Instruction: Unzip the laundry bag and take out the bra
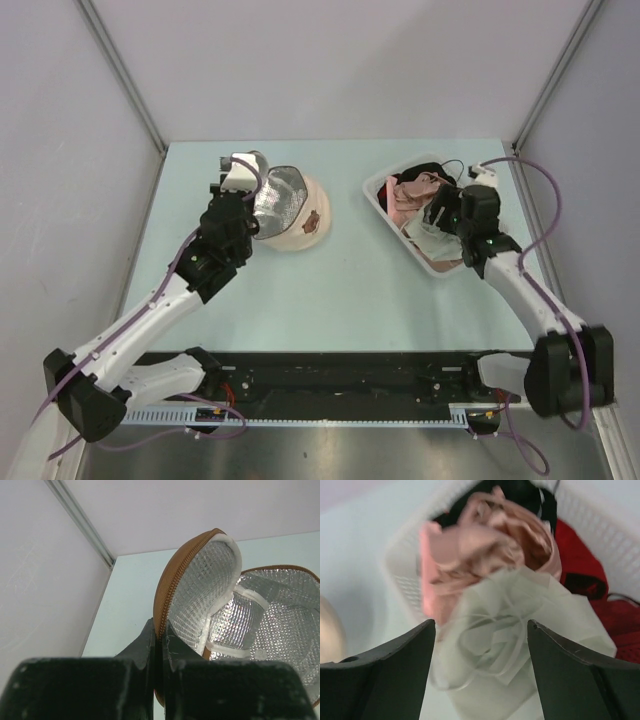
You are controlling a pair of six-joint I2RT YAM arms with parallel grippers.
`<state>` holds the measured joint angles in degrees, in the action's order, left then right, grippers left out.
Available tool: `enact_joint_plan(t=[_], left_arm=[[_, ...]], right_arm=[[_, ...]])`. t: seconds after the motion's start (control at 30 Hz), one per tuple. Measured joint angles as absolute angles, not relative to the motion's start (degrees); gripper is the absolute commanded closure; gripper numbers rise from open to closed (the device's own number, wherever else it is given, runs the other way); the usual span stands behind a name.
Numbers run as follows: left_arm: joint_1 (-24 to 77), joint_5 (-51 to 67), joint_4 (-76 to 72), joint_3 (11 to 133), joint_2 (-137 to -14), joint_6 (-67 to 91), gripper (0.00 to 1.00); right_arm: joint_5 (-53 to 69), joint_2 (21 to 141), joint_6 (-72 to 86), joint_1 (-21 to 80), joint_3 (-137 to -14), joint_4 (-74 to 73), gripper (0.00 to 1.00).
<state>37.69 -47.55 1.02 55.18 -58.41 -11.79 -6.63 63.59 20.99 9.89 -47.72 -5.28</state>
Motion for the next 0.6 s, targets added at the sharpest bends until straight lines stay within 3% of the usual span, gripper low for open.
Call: enact_joint_plan(t=[0.13,0.23,0.4,0.57,0.6], left_arm=[[34.46,-44.56,1.78,56.16,-60.95,-10.0,1.0],[31.0,-41.69,3.18,56.73,-62.74,-7.9,0.99],[27.07,-39.11,4.56,56.84,-65.39,-5.65,1.0],[23.81,-37.08,6.74,58.02,-67.64,-3.55,0.99],[23.24,-36.8,7.14,58.37,-67.88,-3.29,0.91]], right_arm=[[-5.93,77.54,21.39,8.97,-47.59,-5.26,0.2],[-5.21,81.1,22.0,7.55,-47.44,-5.48,0.2],[-4.32,75.16,22.41,6.68,-47.99,-7.2,0.18],[-4.16,59.9,22.44,6.63,-50.5,-11.33,0.13],[-4.16,56.97,22.41,6.61,-51.33,-11.94,0.12]])
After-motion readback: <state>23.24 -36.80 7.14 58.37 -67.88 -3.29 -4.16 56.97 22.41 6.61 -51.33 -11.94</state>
